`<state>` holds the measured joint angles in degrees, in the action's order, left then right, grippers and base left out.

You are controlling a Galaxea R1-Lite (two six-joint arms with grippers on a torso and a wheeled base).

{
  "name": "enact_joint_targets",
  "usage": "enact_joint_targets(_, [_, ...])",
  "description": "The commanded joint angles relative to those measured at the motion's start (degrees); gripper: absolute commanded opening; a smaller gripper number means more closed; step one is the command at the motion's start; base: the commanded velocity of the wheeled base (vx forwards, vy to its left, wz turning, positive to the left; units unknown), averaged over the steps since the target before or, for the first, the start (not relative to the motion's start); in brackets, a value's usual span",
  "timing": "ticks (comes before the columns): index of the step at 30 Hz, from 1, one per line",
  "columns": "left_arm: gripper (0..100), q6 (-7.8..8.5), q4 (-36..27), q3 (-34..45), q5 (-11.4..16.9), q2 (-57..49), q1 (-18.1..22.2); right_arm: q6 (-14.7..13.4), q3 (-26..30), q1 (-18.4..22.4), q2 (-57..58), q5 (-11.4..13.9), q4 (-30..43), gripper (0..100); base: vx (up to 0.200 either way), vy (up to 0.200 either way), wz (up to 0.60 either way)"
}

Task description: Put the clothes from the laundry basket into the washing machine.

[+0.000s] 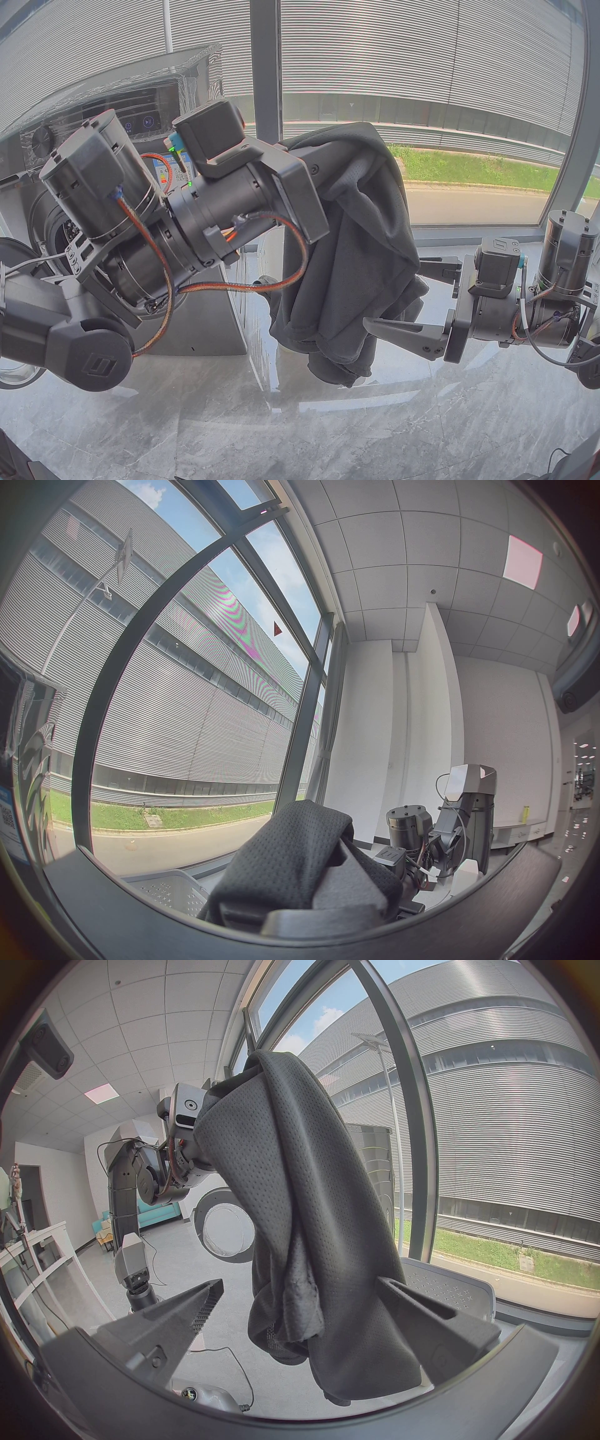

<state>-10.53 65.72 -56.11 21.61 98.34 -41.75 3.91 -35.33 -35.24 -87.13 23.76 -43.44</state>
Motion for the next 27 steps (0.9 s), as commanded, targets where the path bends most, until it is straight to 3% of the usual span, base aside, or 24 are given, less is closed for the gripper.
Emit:
enact_joint_targets(1, [0,-0.01,0.02,-0.14,0.01,0.27,0.09,0.04,0.08,-0.09,-0.06,-0.20,-0.07,100,0.000,0.000,0.00])
enact_joint_targets(21, [0,-0.01,0.02,-1.19,0.10,0.62,0.09,0.13,-2.03,-0.62,-1.29,-0.56,-0.07,100,0.000,0.000,0.00])
enact_joint_targets(22, [0,-0.01,0.02,-1.19,0.01,0.62,0.09,0.13,-1.94,-0.62,-1.29,-0.56,-0.07,0,0.000,0.000,0.00])
enact_joint_targets(27, [0,-0.01,-0.07,-1.19,0.10,0.71,0.53,0.13,-1.59,-0.53,-0.59,-0.64,0.02,0,0.000,0.000,0.00])
